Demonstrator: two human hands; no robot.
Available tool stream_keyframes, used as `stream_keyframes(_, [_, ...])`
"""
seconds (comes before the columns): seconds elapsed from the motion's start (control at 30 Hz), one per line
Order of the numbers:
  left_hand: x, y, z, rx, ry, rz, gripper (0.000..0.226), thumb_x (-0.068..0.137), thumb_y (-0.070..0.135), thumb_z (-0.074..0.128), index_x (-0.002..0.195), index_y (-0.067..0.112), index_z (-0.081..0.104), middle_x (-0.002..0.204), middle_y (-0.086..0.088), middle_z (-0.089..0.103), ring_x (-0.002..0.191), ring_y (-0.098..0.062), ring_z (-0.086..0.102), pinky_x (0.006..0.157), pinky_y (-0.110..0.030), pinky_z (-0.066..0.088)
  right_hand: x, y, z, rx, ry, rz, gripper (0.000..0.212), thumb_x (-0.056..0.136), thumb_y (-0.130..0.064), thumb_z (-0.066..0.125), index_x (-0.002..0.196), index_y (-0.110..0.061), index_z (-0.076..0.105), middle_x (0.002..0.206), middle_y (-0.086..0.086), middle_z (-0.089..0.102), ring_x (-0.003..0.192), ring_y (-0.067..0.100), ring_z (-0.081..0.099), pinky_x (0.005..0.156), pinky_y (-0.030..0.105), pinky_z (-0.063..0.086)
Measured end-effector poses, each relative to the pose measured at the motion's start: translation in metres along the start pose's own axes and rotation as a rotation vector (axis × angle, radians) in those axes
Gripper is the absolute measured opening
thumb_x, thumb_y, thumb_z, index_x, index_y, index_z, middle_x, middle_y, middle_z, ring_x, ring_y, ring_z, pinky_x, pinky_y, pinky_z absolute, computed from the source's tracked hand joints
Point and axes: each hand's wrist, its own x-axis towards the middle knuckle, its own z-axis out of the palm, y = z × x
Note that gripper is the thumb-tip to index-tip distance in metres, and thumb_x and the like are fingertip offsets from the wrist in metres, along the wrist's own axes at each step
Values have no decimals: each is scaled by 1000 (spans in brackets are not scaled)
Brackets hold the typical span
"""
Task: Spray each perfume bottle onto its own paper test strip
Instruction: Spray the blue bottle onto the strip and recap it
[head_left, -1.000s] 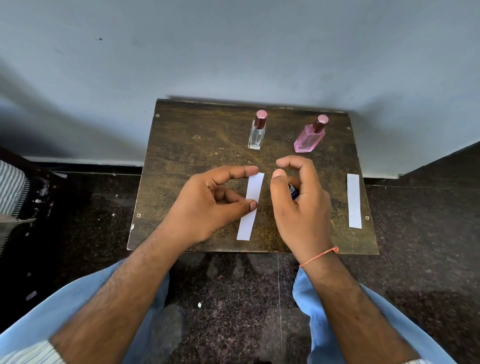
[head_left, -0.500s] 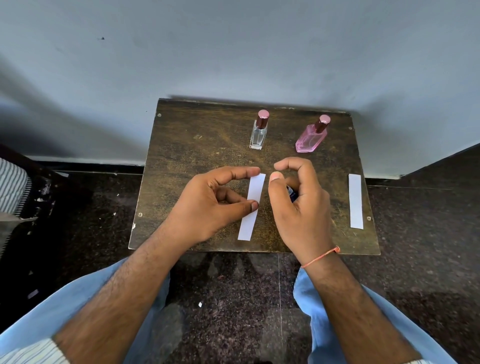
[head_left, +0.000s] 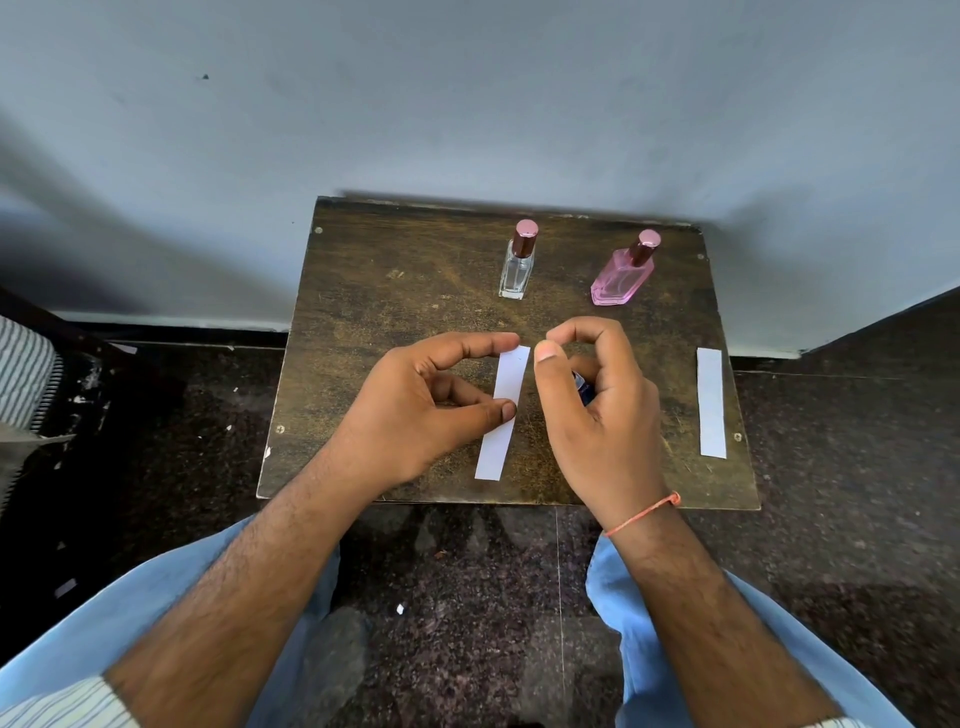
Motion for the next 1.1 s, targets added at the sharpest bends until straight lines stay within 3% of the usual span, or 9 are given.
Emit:
stream_keyframes(0.2, [0, 0, 1, -13, -7, -6, 56, 86, 11, 89, 133, 37, 73, 80, -7, 83, 70, -13, 70, 65, -26, 50, -1, -2, 1, 12, -8, 24, 19, 101, -41, 59, 107, -24, 65, 60, 0, 49, 52, 8, 47, 51, 17, 32])
stream_keyframes(0.27, [0, 0, 0, -17, -7, -5, 55, 86, 11, 89, 132, 38, 73, 79, -6, 83, 71, -20, 70, 69, -32, 50, 0, -4, 0, 55, -31, 48, 25, 102, -48, 62, 103, -24, 66, 70, 4, 56, 56, 6, 50, 53, 18, 37])
stream_keyframes(0.37, [1, -1, -3, -29, 12, 8, 56, 85, 13, 89, 133, 37, 73, 80, -7, 83, 73, -36, 73, 72, -43, 50, 4, 0, 0, 158, -107, 184, 25, 97, -44, 79, 97, -21, 71, 83, -8, 68, 71, -1, 60, 67, 12, 45])
stream_keyframes(0.5, [5, -1, -12, -98, 101, 16, 58, 83, 11, 90, 133, 34, 73, 94, -7, 85, 80, -36, 68, 76, -61, 53, 6, 10, 3, 195, -230, 280, 10, 94, -30, 85, 88, -25, 79, 76, -12, 71, 72, 1, 61, 69, 17, 48])
stream_keyframes(0.57, [6, 2, -14, -109, 176, 19, 57, 83, 3, 89, 130, 32, 75, 112, 2, 84, 83, -31, 72, 91, -72, 56, 5, 11, 2, 224, -283, 325, 7, 96, -29, 83, 90, -25, 83, 65, -18, 68, 61, -3, 57, 60, 13, 44])
stream_keyframes(0.67, [7, 3, -14, -127, 241, 9, 57, 83, -1, 88, 128, 31, 75, 114, 6, 83, 84, -25, 76, 99, -64, 58, 3, 9, 3, 272, -342, 383, 12, 99, -28, 80, 97, -17, 84, 48, -25, 55, 47, -4, 53, 49, 7, 36])
stream_keyframes(0.8, [7, 1, -12, -127, 229, 20, 59, 82, -3, 87, 133, 23, 73, 127, 13, 79, 81, -13, 79, 96, -43, 66, 4, 5, 5, 316, -366, 408, 9, 99, -21, 79, 93, -16, 82, 47, -24, 55, 46, -5, 53, 48, 6, 36])
stream_keyframes(0.97, [5, -1, -16, -102, 218, 24, 61, 83, 4, 89, 134, 33, 73, 116, 4, 82, 85, -28, 75, 100, -66, 59, 8, 0, 8, 323, -375, 404, 12, 100, -14, 78, 99, -3, 82, 46, -24, 55, 48, -4, 55, 48, 7, 38])
stream_keyframes(1.1, [4, 2, -24, -112, 219, 76, 68, 92, 4, 81, 151, 27, 57, 135, 5, 75, 84, -10, 76, 90, -34, 65, 13, -2, 16, 334, -351, 421, 11, 100, -14, 78, 97, -4, 82, 45, -23, 53, 45, -3, 52, 46, 7, 36])
